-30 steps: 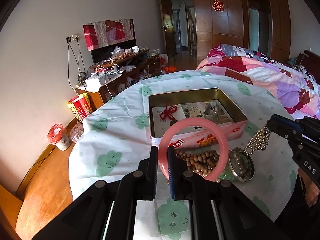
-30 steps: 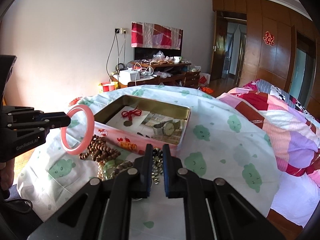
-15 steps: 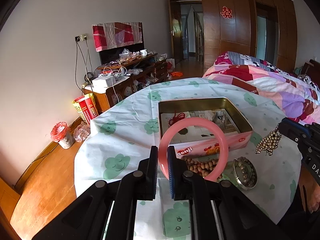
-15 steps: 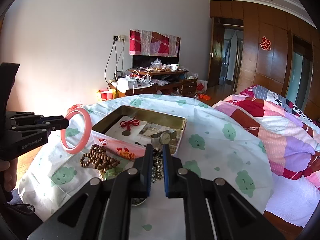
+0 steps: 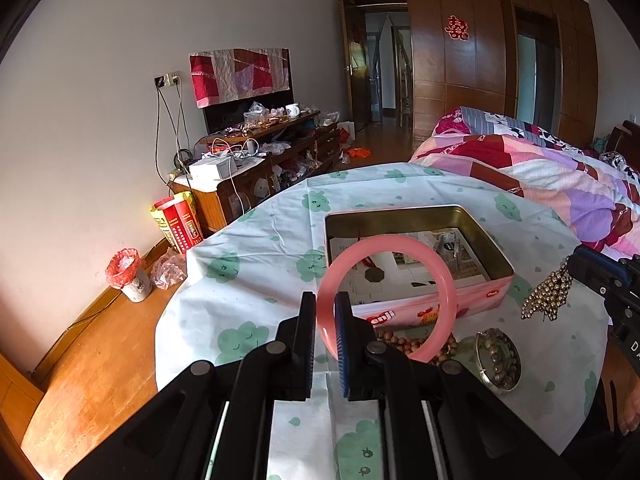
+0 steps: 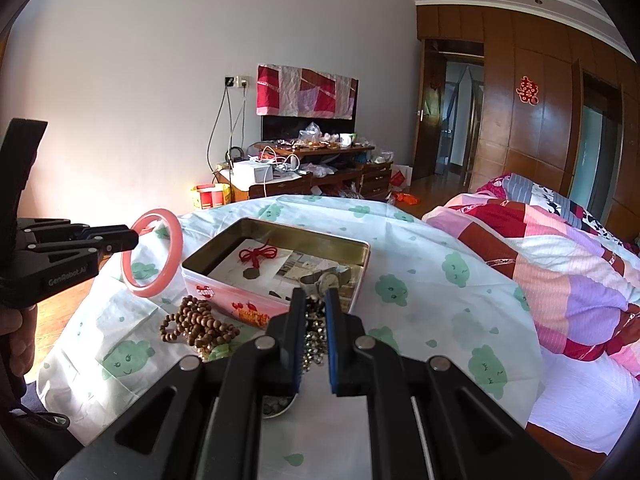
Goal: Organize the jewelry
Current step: 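Lift the bangle and silver chain and carry both over the pink tin, then lower the bangle and chain into the tin and open both tools, then return to the pile and grasp the wooden bead strand with the left tool, then grasp the dark bead bracelet with the right tool while the left tool lifts the wooden beads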
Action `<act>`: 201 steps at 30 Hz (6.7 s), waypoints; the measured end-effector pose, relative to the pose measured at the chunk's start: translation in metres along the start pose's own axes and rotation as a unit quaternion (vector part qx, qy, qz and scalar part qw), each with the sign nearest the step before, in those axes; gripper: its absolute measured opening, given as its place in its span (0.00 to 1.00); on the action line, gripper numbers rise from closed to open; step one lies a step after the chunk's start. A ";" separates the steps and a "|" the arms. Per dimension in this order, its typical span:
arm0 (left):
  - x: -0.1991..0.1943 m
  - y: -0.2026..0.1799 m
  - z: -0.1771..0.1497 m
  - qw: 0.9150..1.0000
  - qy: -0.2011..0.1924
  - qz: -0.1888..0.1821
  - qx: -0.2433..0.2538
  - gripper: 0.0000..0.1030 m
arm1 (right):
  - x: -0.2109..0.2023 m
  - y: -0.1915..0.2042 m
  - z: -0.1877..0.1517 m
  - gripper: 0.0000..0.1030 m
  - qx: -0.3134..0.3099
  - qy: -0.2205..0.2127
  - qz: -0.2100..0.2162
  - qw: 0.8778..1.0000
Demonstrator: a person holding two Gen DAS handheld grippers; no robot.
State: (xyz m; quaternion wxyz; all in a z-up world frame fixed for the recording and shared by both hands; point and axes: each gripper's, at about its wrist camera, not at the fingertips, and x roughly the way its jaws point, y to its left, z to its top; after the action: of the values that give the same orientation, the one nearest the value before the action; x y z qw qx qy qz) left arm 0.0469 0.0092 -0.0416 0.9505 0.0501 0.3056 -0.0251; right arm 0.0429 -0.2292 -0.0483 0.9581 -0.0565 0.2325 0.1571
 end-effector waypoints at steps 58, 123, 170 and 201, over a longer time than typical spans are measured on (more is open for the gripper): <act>0.104 -0.020 0.056 0.996 0.042 0.032 0.066 0.08 | 0.098 -0.002 0.052 0.10 -0.043 0.032 -0.023 0.998; 0.063 -0.004 -0.046 0.996 0.089 0.023 0.009 0.71 | 0.056 0.006 -0.040 0.57 -0.035 0.105 -0.039 0.993; 0.007 0.015 -0.020 0.999 0.022 0.026 -0.002 0.06 | 0.038 0.041 -0.021 0.61 -0.015 0.077 0.016 0.997; 0.005 0.020 -0.019 1.000 0.020 0.020 -0.015 0.06 | 0.025 0.046 -0.018 0.10 -0.017 0.075 0.055 0.996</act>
State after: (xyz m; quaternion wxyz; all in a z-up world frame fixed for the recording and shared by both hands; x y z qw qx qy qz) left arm 0.0413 0.0312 -0.0581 0.9453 0.0428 0.3235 -0.0007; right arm 0.0416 -0.1818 -0.0773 0.9268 -0.0716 0.3037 0.2091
